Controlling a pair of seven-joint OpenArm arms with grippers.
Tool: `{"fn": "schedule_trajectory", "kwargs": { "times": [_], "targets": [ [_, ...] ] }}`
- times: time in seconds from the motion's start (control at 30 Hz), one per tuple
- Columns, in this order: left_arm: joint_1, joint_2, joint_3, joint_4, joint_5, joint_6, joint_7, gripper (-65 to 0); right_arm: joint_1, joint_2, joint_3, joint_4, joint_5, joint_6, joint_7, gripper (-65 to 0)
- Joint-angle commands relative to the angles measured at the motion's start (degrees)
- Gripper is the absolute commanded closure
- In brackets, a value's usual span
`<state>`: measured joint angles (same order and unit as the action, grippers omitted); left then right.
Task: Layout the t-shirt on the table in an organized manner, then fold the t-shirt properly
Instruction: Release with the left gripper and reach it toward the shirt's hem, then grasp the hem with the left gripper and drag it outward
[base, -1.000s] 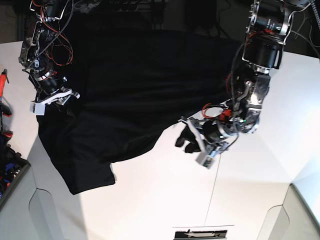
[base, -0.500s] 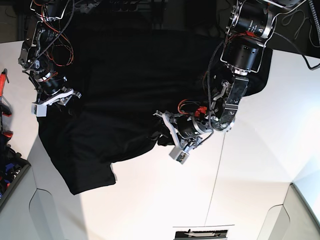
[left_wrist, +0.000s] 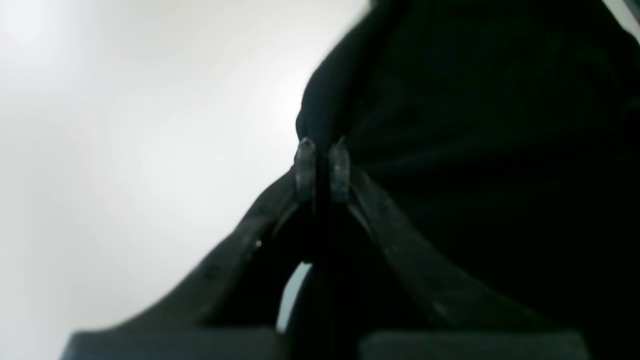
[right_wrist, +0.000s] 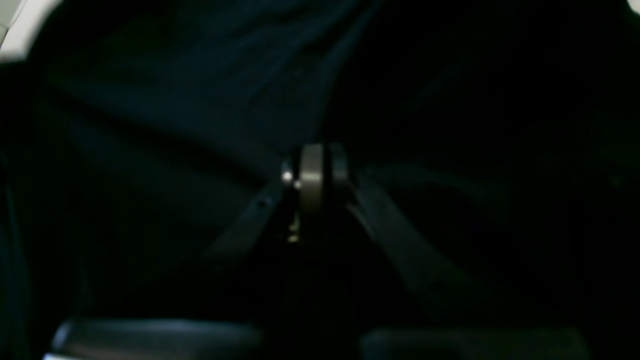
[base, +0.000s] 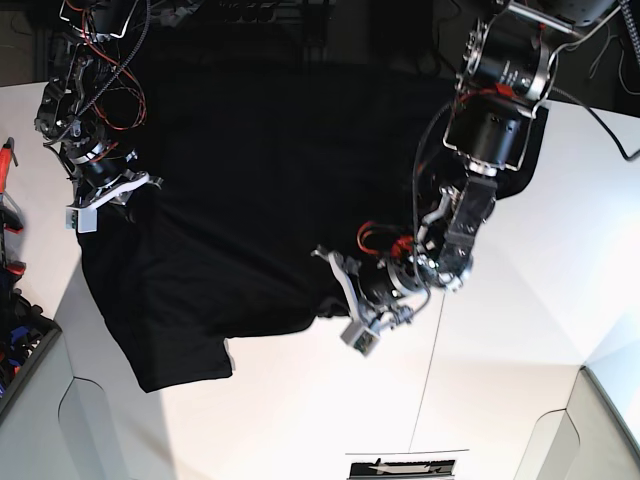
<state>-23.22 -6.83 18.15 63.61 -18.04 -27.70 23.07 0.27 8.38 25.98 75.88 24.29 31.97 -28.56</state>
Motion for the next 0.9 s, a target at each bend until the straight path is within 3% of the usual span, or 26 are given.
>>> {"fn": "schedule_trajectory", "kwargs": {
  "times": [0.0,0.3,0.37,0.47,0.57,0.73,0.87],
  "targets": [
    [-2.8,-0.5,-0.2,2.9,-0.7,0.0,-1.0,0.0,-0.5,0.3,0.0,0.5,-1.9,-0.2,-1.3,0.0],
    [-7.9,-3.9,-0.1,15.5,2.5,0.0,5.2,0.0,-1.7,0.3,0.0,0.5,-2.1,-0.2,-1.2,0.0],
    [-7.6,-3.8,-0.1,16.9,2.4,-1.6,8.6,0.0,-1.7,0.3,0.0,0.5,-1.3,-0.2,-1.2,0.0],
    [-5.0,-3.8,0.0,20.7,-3.2,-5.8,16.2,-0.5,-1.7,0.3,0.0,0.5,-0.4,-0.2,-0.9,-16.4],
    [0.6,-4.6,0.0,29.4,-8.2,-6.0,22.7,-4.2,-1.7,0.3,0.0,0.5,-0.3,-0.2,0.6,-28.6],
    [12.7,-9.4,0.0,48.6,-14.4,-8.5,22.2,-4.5,-1.6,0.3,0.0,0.5,-0.3,-0.2,1.6,-29.5],
    [21.9,-11.8,0.0,55.5,-20.3,-11.6,23.1,-13.7,-1.6,0.5,0.0,0.5,-0.3,-0.2,1.6,-29.5]
  ]
}}
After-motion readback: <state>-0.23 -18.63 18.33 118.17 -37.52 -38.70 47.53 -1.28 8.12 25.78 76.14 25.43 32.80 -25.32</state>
